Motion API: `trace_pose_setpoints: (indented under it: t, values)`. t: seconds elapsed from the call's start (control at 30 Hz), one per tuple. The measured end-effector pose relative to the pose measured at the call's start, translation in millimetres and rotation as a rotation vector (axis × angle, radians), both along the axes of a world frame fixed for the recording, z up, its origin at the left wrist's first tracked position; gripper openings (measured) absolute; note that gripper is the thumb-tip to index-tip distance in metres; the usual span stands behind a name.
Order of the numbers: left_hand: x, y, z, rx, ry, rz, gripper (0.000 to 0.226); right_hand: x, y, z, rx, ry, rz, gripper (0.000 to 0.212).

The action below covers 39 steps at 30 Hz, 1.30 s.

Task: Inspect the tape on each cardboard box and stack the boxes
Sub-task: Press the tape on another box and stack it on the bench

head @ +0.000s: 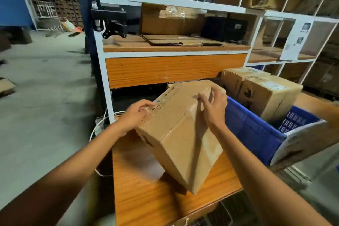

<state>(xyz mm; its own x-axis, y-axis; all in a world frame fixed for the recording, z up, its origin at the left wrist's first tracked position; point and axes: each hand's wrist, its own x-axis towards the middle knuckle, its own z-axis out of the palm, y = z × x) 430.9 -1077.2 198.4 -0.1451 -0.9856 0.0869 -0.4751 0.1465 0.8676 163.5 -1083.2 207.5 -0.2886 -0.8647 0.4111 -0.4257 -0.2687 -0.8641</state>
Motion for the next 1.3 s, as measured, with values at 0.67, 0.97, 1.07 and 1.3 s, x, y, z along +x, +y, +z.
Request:
trace_pose_setpoints:
  t: [0.67, 0.97, 1.07, 1.3]
  values:
    - [66.7, 75.3, -29.7, -0.14, 0.387, 0.562, 0.016, 45.6, 20.0, -58.2, 0.358, 0.289, 0.117, 0.065]
    - [83.3, 71.3, -66.8, 0.091, 0.427, 0.423, 0.046, 43.1, 1.2, -87.4, 0.291, -0.043, 0.342, 0.05]
    - [85.8, 56.0, -73.9, 0.099, 0.471, 0.431, 0.052, 43.5, -14.8, -92.2, 0.339, 0.083, 0.382, 0.067]
    - [103.4, 7.1, -69.5, 0.156, 0.426, 0.37, 0.069, 55.8, -58.8, -86.0, 0.323, 0.905, 0.083, 0.081]
